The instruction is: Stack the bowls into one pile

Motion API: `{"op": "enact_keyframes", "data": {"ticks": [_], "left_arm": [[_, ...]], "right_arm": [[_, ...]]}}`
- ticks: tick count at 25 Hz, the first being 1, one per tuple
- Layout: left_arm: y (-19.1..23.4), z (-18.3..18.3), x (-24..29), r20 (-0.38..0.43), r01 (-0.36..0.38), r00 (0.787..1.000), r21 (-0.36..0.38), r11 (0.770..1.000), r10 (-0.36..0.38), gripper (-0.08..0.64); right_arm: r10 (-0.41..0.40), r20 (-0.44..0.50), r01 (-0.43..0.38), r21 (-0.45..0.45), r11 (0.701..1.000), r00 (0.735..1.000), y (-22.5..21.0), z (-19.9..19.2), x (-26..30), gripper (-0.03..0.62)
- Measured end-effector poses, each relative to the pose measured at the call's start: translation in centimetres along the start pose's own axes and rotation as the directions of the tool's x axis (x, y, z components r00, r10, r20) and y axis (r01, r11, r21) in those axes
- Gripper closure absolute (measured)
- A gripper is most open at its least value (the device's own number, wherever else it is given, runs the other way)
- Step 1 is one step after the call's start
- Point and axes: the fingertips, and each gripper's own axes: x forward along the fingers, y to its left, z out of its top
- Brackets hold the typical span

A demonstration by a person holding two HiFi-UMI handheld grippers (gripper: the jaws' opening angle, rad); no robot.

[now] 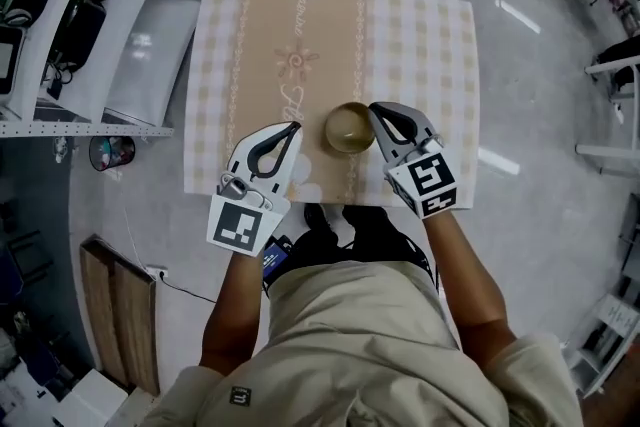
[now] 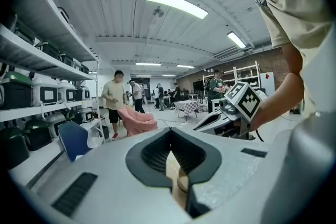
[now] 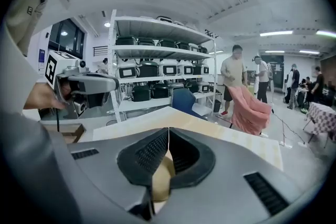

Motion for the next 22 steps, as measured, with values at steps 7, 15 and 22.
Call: {"op": "enact_keyframes", "data": {"ticks": [7,15,22], "left_arm": [[1.4,-2.0,2.4,-0.034,-0.041,0.999,-0.029,0.999,0.04,0.552],[2.5,-3.5,3.6,-0.06,-0.07,0.996,-0.052,0.996,0.067,0.552],[3.0,-3.6,4.0,-0.057,-0.081,0.995,-0.045,0.996,0.078,0.552]], "right_arm": [[0.054,-0.095,-0.052,0.029,0.998,0.994,-1.3,-5.4,4.4,0.584],[0.098,-0.182,-0.09,0.053,0.995,0.978,-1.8,-9.7,7.2,0.584],[0.11,-0.205,-0.1,0.056,0.993,0.973,-2.1,-11.1,7.8,0.584]]}}
